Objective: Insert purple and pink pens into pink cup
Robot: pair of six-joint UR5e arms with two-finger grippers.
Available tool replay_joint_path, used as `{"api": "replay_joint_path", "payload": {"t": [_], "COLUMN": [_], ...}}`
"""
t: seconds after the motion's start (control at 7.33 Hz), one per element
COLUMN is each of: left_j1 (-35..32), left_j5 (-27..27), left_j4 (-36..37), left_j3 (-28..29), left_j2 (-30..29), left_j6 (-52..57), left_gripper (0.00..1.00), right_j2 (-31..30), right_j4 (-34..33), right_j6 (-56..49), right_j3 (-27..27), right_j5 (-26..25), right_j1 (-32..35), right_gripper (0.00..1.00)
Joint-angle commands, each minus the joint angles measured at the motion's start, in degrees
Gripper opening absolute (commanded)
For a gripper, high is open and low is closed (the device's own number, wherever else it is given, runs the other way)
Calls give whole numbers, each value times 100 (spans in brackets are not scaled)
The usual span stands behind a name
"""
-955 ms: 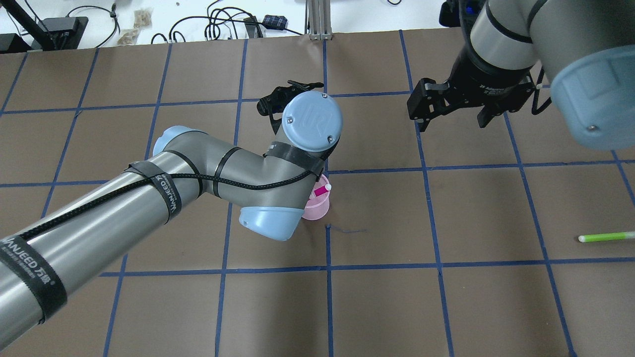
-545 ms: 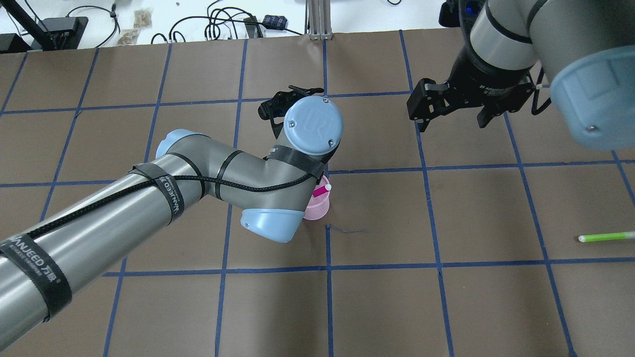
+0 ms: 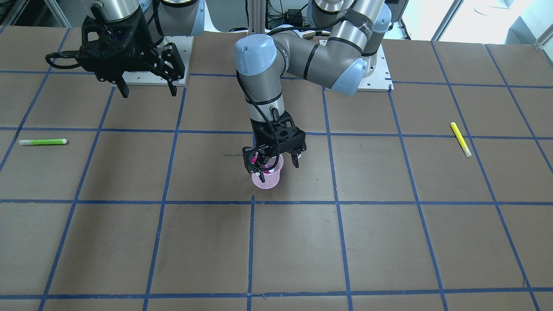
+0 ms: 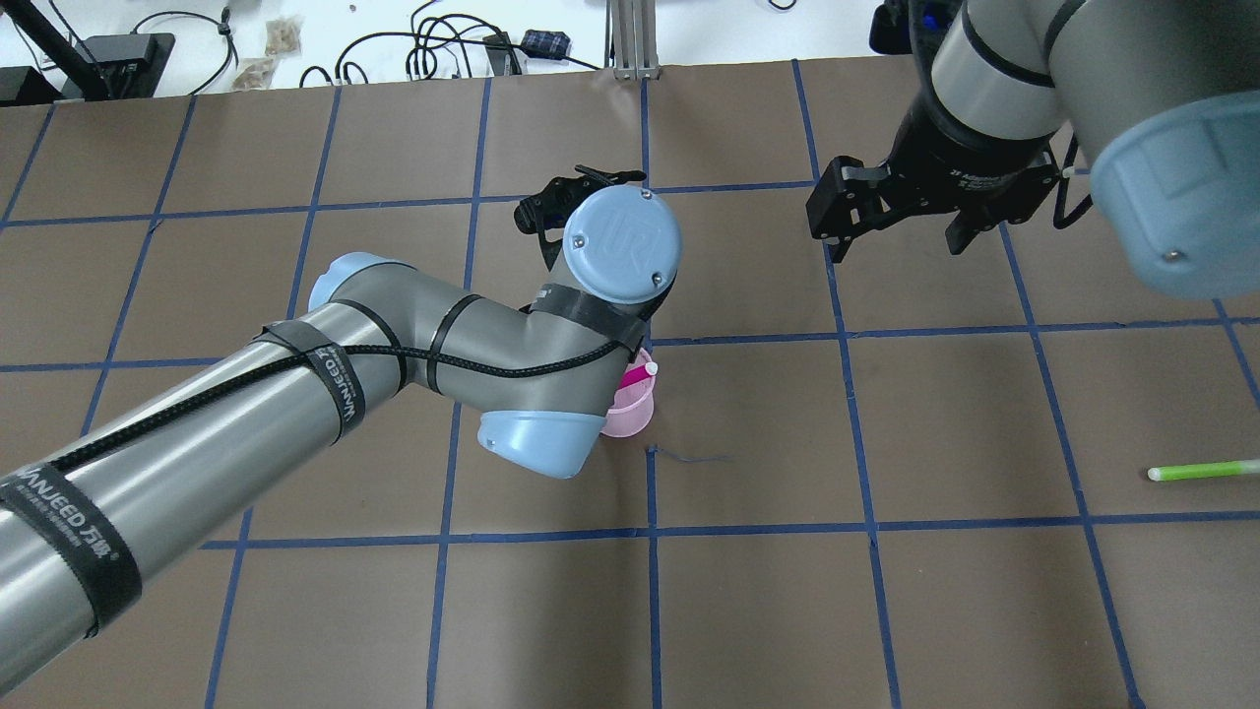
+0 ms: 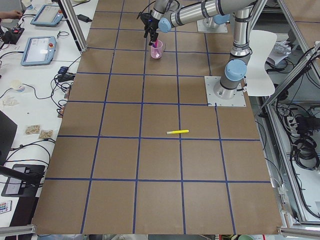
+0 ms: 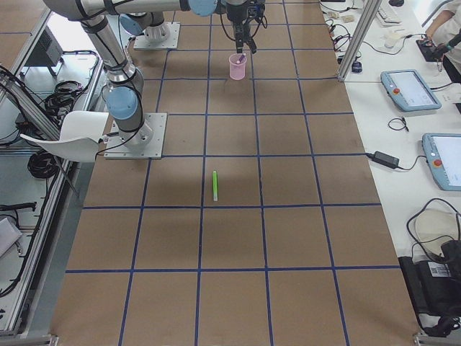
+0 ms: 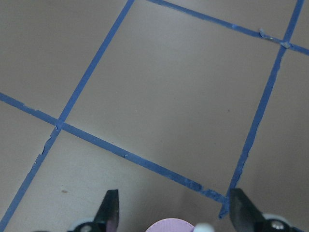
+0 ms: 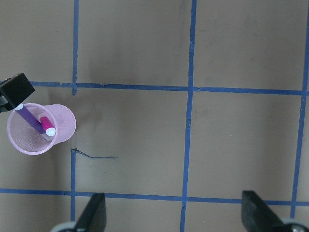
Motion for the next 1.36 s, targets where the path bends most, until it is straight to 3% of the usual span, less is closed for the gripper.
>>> {"api": "replay_joint_path", "payload": {"t": [0.0, 0.14, 0.27, 0.55, 0.68, 0.95, 1.23], "left_j1": [95, 365, 847, 1709, 2209, 3281, 3497], "left_j5": [-57, -406, -696, -734, -1170, -1525, -1508], "left_j4": [-21, -404, -1104, -2824, -3382, -3834, -4335], "left_j3": [30, 169, 588, 1406, 1584, 1542, 1428], "left_j2": [108, 222, 319, 591, 810, 1180, 1453], "left_j6": [25, 338, 1116, 2471, 3304, 4920, 5177], "left_gripper": [100, 100, 100, 100, 100, 100, 100], "right_j2": [0, 0, 0, 0, -9, -18, -18], "right_j4": [-2, -2, 7, -2, -19, -37, -37], "right_j6": [0, 0, 0, -9, -9, -9, 0], "right_j3": [0, 0, 0, 17, 87, 97, 97], "right_j5": [0, 0, 0, 0, 9, 0, 9], "right_j1": [3, 3, 3, -6, 3, -6, -6], "right_gripper": [100, 100, 100, 100, 100, 100, 100]}}
